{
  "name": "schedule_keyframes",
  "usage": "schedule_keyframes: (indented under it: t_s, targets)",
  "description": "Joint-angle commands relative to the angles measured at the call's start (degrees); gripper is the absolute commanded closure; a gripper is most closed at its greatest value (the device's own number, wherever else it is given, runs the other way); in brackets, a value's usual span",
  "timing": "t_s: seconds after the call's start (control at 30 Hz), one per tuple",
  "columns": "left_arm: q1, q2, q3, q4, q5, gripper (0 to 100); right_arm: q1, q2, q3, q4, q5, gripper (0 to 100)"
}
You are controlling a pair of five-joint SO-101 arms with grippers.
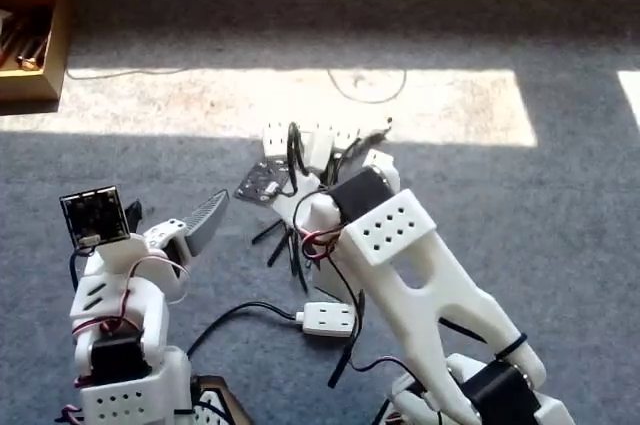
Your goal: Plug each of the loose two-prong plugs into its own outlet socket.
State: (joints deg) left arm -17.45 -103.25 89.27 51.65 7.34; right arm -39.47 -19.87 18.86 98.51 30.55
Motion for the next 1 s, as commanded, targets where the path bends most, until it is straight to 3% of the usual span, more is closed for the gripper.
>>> schedule_keyframes:
  t_s: [0.0,0.13,0.23,0.37,0.5,0.6,0.77,0.97]
  targets:
    - [-6.99,-0.22,1.45,-0.18,0.00,55,-0.40,-0.04,-4.09,2.33,7.82,99.3]
    - [-11.12,-0.22,5.14,-0.18,-1.67,55,-0.40,-0.22,-4.44,0.66,18.81,99.3]
    - [-11.30,-0.22,6.90,-1.58,-4.40,55,-0.31,0.22,-4.44,-2.24,20.57,99.3]
    - [-9.71,-0.04,5.76,-1.49,-4.66,55,-0.40,0.22,-4.09,-6.02,11.34,99.3]
    - [-0.75,0.31,1.45,1.41,-4.75,55,-0.40,-0.40,-4.35,-15.08,-4.92,99.3]
    - [3.65,0.31,-2.86,5.45,-4.57,55,-0.48,-2.42,-0.92,-23.69,-13.01,99.3]
    - [10.77,0.40,-6.90,6.42,-2.11,55,-4.44,-14.29,16.40,-40.22,-16.97,99.3]
    - [11.30,0.40,-6.64,6.42,-0.70,55,-4.97,-23.43,22.29,-39.52,-17.49,99.3]
